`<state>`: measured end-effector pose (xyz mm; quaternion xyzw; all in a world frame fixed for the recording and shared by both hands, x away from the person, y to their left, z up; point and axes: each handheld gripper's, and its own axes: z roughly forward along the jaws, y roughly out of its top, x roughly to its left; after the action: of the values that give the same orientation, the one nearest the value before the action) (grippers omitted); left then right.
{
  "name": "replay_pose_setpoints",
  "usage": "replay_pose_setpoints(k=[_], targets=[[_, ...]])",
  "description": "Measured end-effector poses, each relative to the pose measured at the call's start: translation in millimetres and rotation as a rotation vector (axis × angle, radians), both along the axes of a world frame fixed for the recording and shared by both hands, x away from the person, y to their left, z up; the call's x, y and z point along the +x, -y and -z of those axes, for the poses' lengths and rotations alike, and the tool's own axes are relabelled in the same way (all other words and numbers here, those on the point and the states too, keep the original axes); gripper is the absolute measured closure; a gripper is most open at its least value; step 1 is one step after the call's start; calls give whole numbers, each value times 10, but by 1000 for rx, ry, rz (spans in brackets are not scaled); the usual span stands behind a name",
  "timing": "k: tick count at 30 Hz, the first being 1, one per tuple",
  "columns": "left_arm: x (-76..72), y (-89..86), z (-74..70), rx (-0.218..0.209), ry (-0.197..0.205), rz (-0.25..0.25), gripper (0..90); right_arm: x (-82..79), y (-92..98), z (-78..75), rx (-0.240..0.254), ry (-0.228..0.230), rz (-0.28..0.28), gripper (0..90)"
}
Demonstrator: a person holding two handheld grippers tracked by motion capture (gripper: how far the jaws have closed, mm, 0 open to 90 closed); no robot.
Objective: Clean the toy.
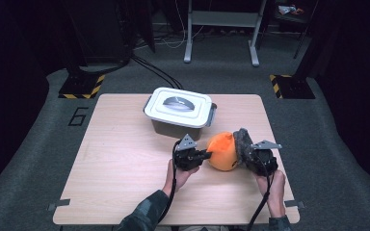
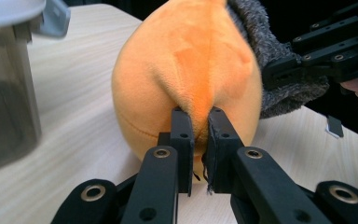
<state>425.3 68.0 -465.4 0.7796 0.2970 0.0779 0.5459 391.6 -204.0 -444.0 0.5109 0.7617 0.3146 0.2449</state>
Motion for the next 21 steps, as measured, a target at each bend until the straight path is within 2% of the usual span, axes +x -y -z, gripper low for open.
replay_pose_setpoints(k=[6,10,11,14,20,21], targets=[[9,86,-49,34,15,31,830,-77,-20,-120,8,45,-4,728],[12,154,-61,28,8,43,826,-141,-71,-220,-2,80,-24,727],[22,164,-66,36,17,46,824,-160,-90,-246,-2,86,-27,726],[41,206,-76,35,18,55,817,-193,-139,-317,-3,109,-61,725],[65,303,-88,35,29,92,795,-188,-288,-396,2,122,-102,721],[70,319,-87,35,32,95,789,-162,-311,-384,9,110,-113,722]])
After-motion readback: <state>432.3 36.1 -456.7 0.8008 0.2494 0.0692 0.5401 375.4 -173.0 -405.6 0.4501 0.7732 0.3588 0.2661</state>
